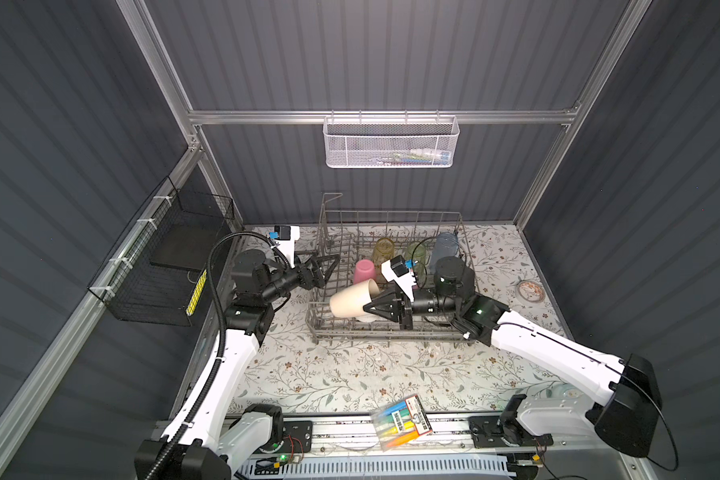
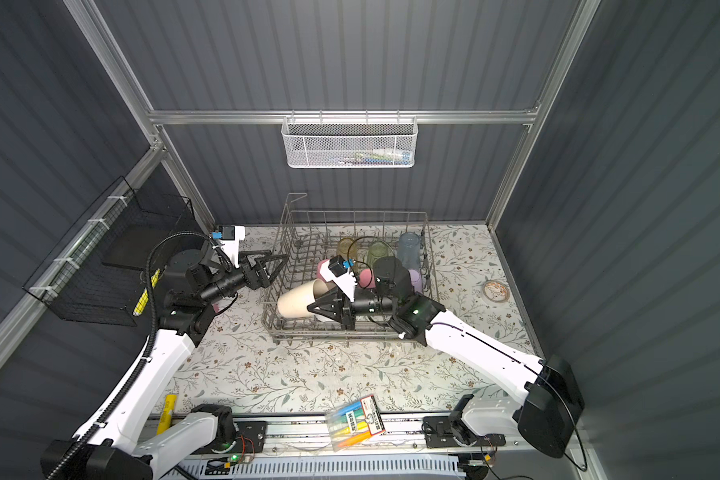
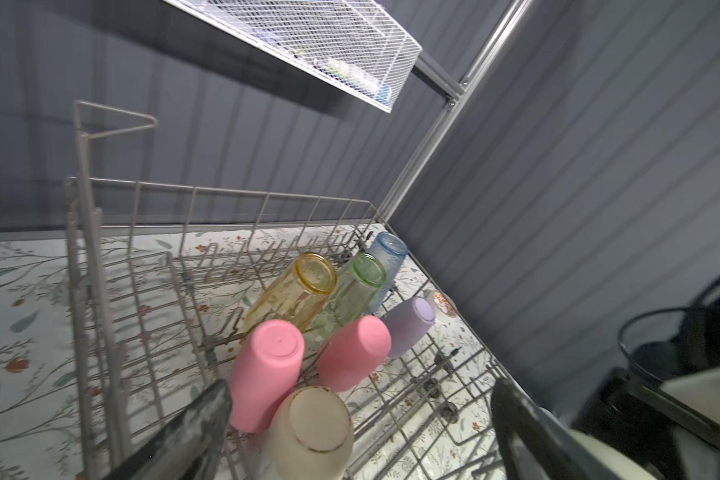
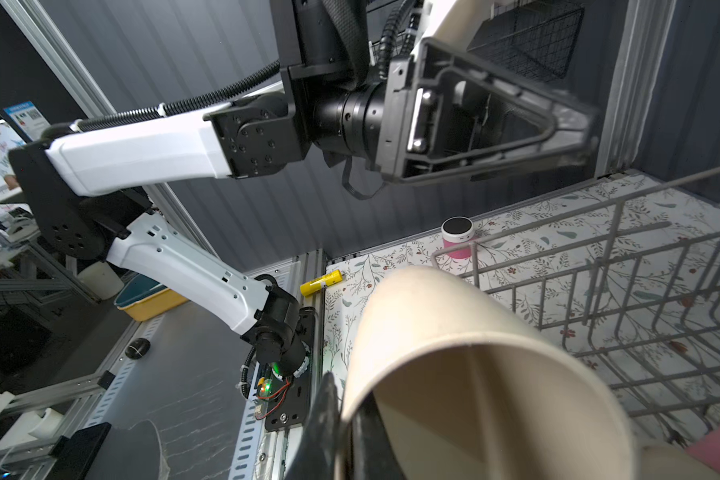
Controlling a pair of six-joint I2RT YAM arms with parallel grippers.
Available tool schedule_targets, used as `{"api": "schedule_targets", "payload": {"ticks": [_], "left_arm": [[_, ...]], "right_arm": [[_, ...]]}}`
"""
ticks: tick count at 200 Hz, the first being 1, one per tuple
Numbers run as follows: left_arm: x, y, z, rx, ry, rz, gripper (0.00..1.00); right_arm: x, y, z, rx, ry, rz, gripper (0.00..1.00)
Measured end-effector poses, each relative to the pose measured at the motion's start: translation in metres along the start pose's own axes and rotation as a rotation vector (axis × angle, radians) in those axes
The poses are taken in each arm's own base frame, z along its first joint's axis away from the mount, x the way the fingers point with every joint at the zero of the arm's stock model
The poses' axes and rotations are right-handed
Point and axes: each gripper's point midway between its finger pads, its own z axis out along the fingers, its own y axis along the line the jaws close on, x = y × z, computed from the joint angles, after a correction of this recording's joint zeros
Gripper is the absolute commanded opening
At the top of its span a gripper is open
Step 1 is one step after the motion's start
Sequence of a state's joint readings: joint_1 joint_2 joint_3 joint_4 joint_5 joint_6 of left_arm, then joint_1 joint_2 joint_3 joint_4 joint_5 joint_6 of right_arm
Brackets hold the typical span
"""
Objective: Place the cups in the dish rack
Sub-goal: 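Lift the beige paper cup with the right gripper toward the left gripper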
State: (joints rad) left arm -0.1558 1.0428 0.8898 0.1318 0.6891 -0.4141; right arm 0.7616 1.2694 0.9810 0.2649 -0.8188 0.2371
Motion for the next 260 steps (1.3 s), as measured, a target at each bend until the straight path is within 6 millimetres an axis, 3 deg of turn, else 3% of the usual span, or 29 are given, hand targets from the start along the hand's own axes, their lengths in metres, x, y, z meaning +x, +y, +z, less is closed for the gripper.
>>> {"api": "schedule_targets", "payload": {"ticks": [66,91,140,175,205,260], "left_arm": [[0.004,-0.036,0.006,0.249,0.012,-0.001,0.98],[0.018,-0.048,0.015,0.317,0.064,-0.012,0.98],[0.041,-0.072,0.026,0.409,0.14,0.002,0.98],[0.048,-0.074,0.029,0.431,0.166,-0.001,0.96],[0.048,-0.077,0.03,0.45,0.172,0.003,0.88],[0.052,-0.074,0.036,0.453,0.185,-0.008,0.88]], "right_arm": [[-0.028,-0.029,-0.044,-0.043,-0.214,0.172,0.0],[-0.037,-0.027,-0.045,-0.105,-0.258,0.205,0.0],[-0.035,-0.042,-0.045,-0.168,-0.285,0.303,0.0],[-0.04,-0.039,-0.049,-0.189,-0.304,0.301,0.0],[-0.04,-0.04,-0.049,-0.195,-0.306,0.309,0.0],[-0.033,-0.048,-0.045,-0.206,-0.301,0.346,0.0]]}}
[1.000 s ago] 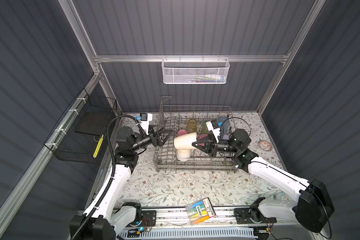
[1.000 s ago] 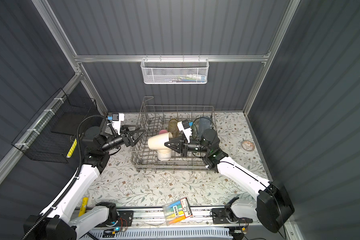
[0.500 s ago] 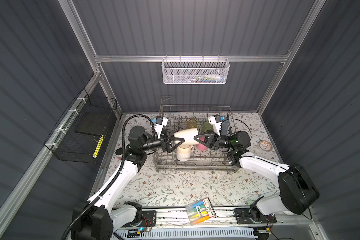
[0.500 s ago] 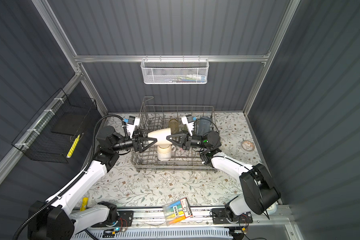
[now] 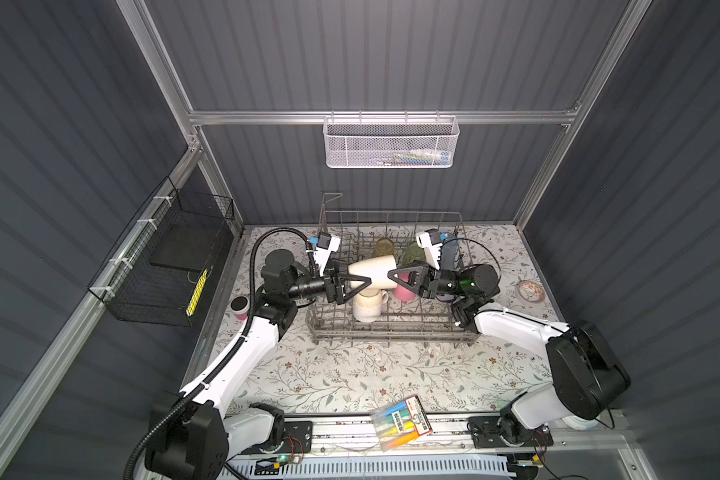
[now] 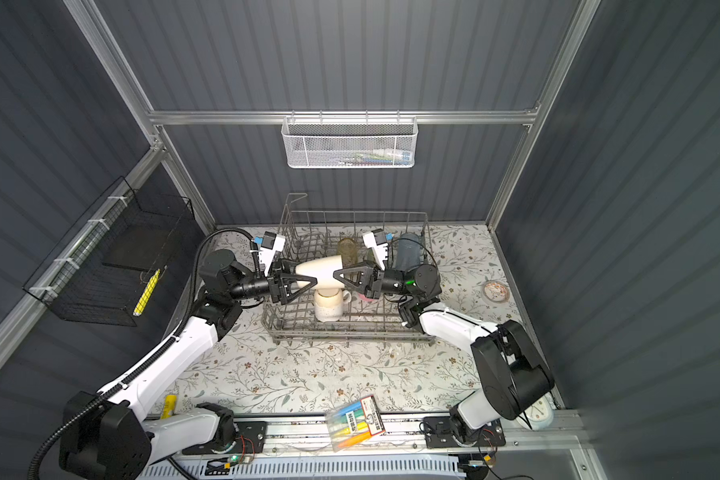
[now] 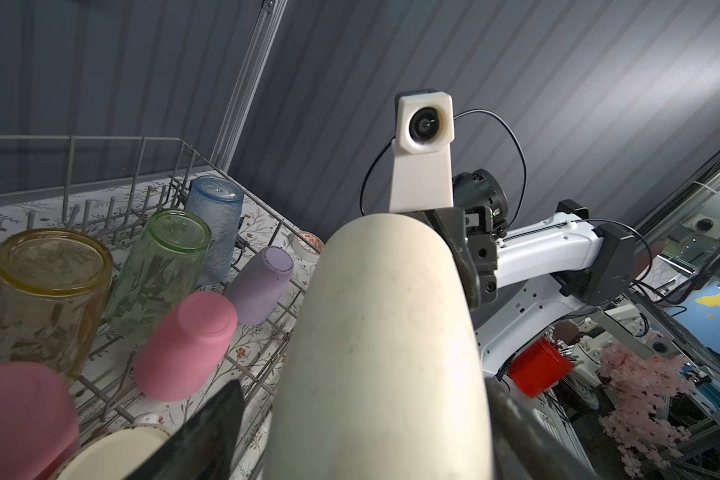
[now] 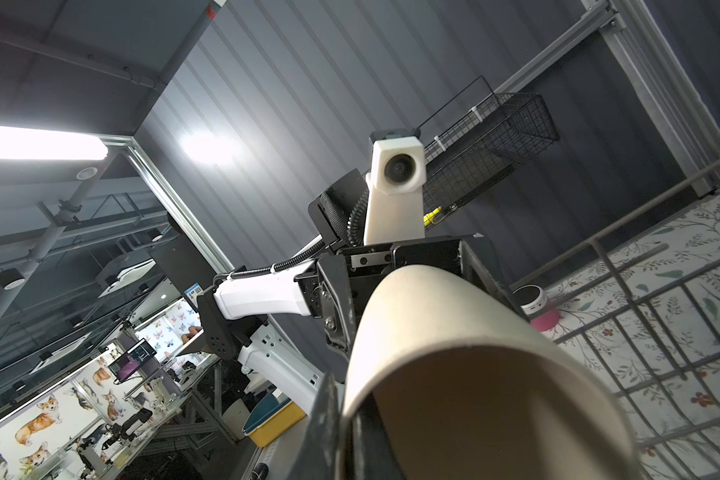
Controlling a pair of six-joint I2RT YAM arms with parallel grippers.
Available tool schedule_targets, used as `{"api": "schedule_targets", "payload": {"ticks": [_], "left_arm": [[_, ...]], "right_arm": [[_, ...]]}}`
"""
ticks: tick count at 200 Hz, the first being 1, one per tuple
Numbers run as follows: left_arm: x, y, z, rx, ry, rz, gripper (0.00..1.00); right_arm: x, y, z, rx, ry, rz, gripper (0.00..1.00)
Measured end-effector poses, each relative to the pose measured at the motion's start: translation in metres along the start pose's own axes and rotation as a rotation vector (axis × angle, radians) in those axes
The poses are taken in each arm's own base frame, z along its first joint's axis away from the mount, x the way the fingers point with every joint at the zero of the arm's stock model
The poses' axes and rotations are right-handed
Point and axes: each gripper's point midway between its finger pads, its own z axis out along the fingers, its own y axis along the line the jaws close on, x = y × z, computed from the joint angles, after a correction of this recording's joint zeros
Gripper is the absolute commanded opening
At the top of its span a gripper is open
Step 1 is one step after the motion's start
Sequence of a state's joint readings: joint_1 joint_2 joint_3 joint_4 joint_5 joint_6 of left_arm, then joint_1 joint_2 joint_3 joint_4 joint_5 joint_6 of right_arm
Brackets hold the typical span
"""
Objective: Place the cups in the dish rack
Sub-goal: 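Lift the beige paper cup with the right gripper toward the left gripper, then grasp the beige paper cup with the left gripper while the right gripper holds it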
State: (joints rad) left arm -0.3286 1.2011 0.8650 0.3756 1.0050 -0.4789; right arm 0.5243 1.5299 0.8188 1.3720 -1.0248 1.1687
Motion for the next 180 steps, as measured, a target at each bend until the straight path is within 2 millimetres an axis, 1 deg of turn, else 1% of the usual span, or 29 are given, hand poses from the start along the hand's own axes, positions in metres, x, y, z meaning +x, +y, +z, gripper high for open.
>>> {"api": "schedule_targets", "payload": {"ticks": [16,34,50,85,94,103,113,127,141,148,164,180], "left_arm": [[0.0019,0.0003,0.0017,0.005,0.006,-0.005,0.85],[0.0024,-0.0003,0.0034,0.009,0.009,-0.005,0.77],[0.0017,-0.0007,0.0037,0.011,0.009,-0.002,0.72],[0.0016,-0.0023,0.0039,0.019,0.013,0.003,0.6],[0.0011,-0.0035,0.0044,0.022,0.015,0.005,0.59],[0.0002,-0.0043,0.0046,0.024,0.014,0.008,0.63],[-0.0005,-0.0046,0.0047,0.025,0.014,0.012,0.62],[-0.0011,-0.0051,0.0048,0.026,0.013,0.014,0.53],[-0.0009,-0.005,0.0048,0.026,0.014,0.015,0.48],[-0.0007,-0.0051,0.0049,0.026,0.014,0.015,0.44],[-0.0007,-0.0052,0.005,0.026,0.015,0.015,0.35],[-0.0006,-0.0054,0.0052,0.026,0.015,0.016,0.33]], "right_arm": [[0.0014,-0.0032,0.0001,-0.003,0.0,0.013,0.0],[0.0032,-0.0071,0.0004,-0.003,0.003,0.027,0.0],[0.0047,-0.0099,0.0005,-0.001,0.005,0.04,0.0],[0.0046,-0.009,0.0006,-0.007,0.005,0.038,0.0],[0.0038,-0.0082,0.0007,-0.009,0.004,0.034,0.0],[0.0029,-0.0074,0.001,-0.011,0.003,0.032,0.0],[0.0023,-0.0066,0.0013,-0.013,0.004,0.029,0.0],[0.0016,-0.0061,0.0015,-0.015,0.004,0.026,0.0],[0.0017,-0.0059,0.0016,-0.016,0.006,0.026,0.0],[0.0018,-0.0058,0.0016,-0.016,0.006,0.027,0.0],[0.0018,-0.0059,0.0013,-0.016,0.007,0.03,0.08],[0.0019,-0.006,0.001,-0.016,0.009,0.036,0.16]]}}
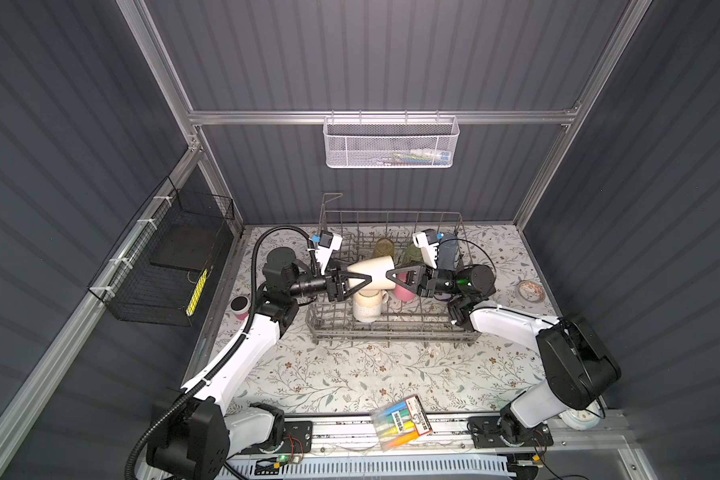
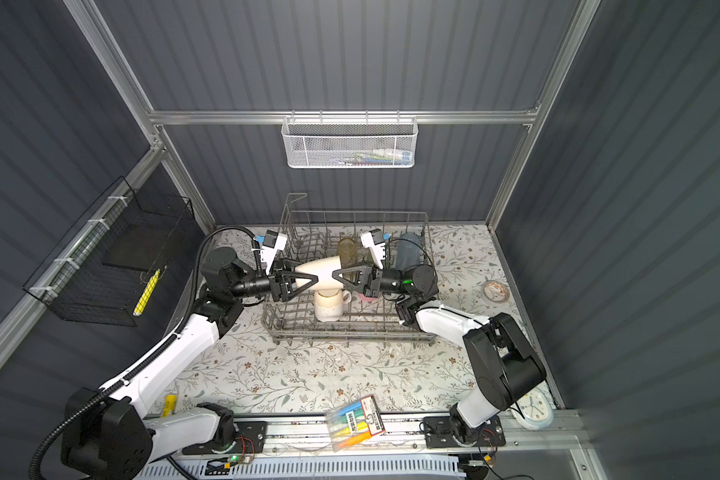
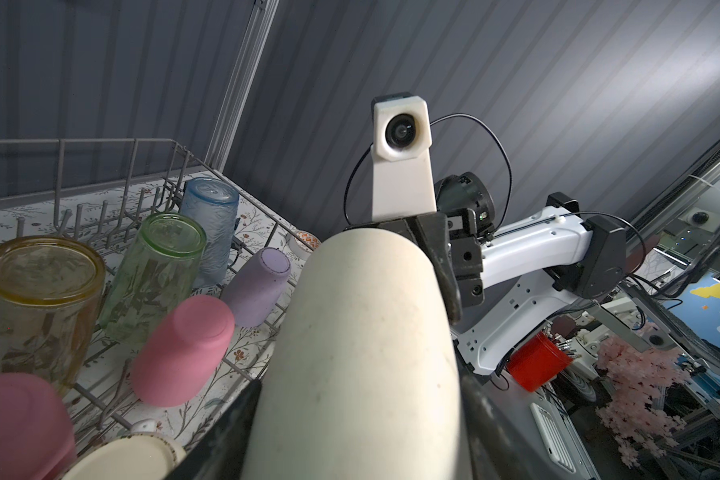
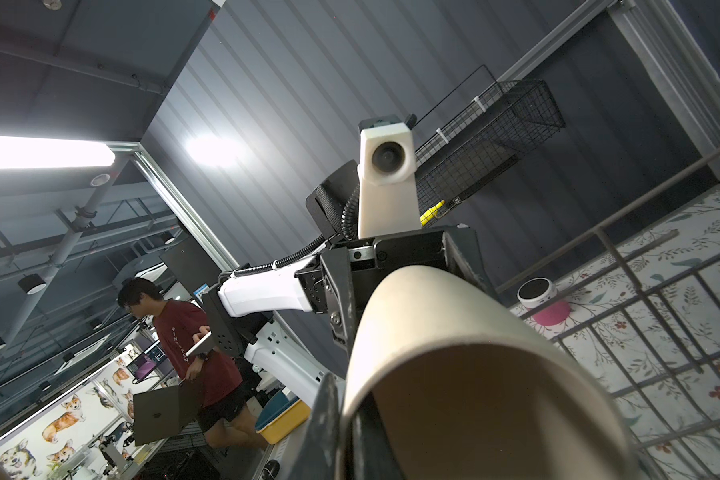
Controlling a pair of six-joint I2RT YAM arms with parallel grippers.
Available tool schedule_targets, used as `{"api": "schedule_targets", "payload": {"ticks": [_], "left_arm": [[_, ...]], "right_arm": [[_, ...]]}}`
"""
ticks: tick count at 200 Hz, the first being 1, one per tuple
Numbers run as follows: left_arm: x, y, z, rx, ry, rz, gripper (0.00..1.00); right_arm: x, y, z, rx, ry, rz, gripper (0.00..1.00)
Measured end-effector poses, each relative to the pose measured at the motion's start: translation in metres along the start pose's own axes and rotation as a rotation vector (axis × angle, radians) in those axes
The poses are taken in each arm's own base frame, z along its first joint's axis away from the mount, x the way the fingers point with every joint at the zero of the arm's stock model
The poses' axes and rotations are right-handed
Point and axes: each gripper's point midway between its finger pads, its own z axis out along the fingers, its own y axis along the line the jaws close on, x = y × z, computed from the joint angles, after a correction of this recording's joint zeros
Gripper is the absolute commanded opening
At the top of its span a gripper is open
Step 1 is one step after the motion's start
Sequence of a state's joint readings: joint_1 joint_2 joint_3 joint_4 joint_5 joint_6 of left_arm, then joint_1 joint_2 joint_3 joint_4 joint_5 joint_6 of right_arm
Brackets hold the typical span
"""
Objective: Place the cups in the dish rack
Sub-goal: 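Grasp the beige paper cup with the left gripper while the right gripper holds it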
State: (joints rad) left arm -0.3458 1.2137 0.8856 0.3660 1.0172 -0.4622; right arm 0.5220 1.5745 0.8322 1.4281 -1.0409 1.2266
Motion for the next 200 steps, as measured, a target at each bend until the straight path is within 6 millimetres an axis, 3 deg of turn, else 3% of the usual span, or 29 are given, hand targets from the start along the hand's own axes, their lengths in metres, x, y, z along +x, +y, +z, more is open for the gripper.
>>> {"api": "schedule_targets", "payload": {"ticks": [36,115,162,200], "left_arm": [[0.001,-0.002,0.001,0.003,0.004,-0.001,0.3],[-0.005,-0.002,0.001,-0.016,-0.005,0.005,0.32],[-0.012,0.0,0.002,-0.051,-0.002,0.013,0.34],[-0.018,0.003,0.006,-0.093,0.018,0.025,0.35]], "right_arm": [[-0.003,0.003,-0.002,0.0,-0.004,-0.008,0.35],[-0.008,0.023,-0.022,0.09,-0.012,-0.091,0.48],[-0.011,0.03,-0.041,0.331,-0.014,-0.192,0.5],[-0.023,0.032,-0.078,0.645,-0.06,-0.311,0.51]]}}
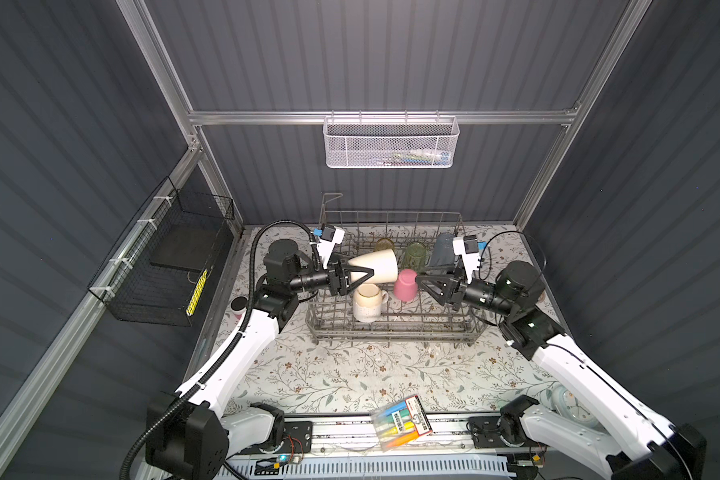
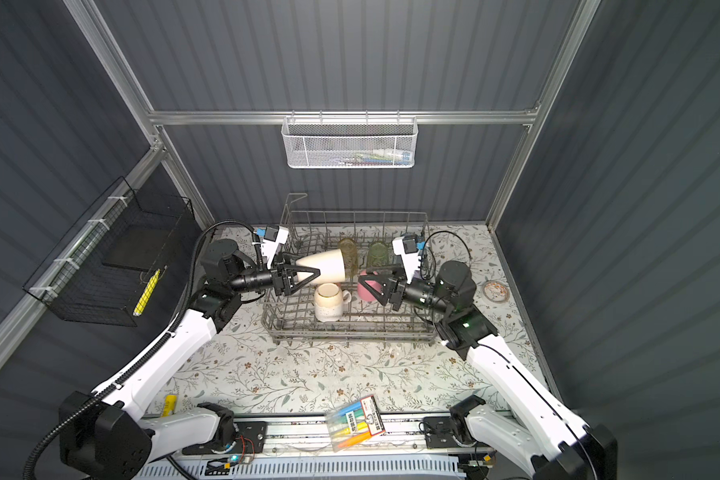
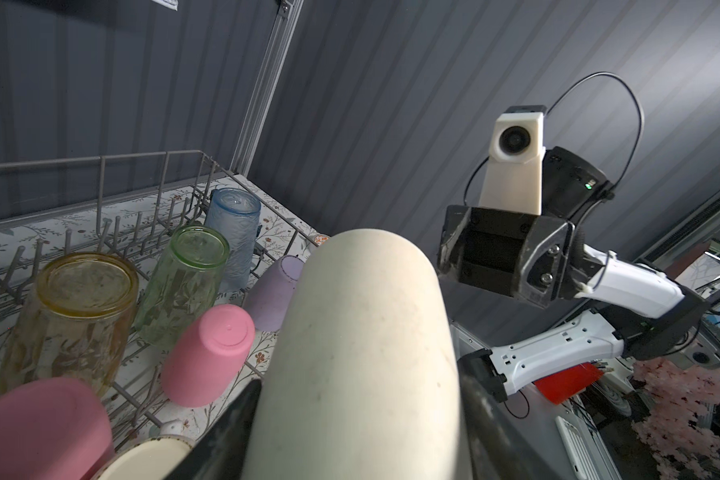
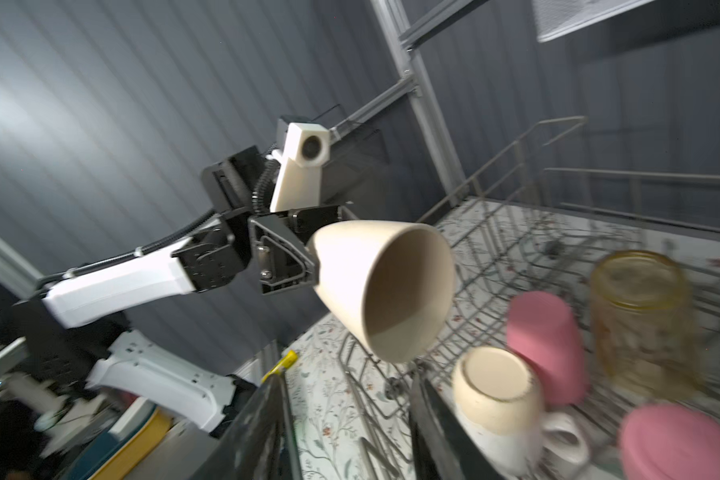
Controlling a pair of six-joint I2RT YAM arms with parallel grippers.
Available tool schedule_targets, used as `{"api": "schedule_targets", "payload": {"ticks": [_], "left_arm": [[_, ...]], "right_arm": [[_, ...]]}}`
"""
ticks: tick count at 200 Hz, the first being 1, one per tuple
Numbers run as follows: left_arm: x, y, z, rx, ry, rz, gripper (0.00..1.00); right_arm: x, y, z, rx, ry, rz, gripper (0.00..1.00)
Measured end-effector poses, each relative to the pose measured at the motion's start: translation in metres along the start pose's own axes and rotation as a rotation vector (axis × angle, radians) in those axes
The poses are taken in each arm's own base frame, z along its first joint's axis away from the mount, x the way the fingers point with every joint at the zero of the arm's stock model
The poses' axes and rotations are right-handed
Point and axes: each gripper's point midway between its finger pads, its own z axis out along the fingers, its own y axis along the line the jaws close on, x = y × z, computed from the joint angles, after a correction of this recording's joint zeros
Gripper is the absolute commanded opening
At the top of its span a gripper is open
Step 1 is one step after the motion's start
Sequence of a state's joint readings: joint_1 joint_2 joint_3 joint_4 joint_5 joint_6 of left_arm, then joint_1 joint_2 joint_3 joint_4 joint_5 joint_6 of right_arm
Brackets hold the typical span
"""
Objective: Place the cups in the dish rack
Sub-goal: 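Grasp the beige paper cup with the left gripper while the right gripper holds it, then open the right gripper and withdraw it while the left gripper holds the cup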
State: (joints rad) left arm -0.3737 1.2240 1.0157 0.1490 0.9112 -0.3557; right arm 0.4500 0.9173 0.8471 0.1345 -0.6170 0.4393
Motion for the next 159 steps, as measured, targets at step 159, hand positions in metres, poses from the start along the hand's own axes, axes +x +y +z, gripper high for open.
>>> {"api": "schedule_targets", "payload": {"ticks": [159], "left_arm": [[0.023,0.035,0.059,-0.288,0.345,0.09,0.32]], "right_arm": [[0.008,-0.13,-0.136,0.973,-0.109,-0.039,0.55]]}}
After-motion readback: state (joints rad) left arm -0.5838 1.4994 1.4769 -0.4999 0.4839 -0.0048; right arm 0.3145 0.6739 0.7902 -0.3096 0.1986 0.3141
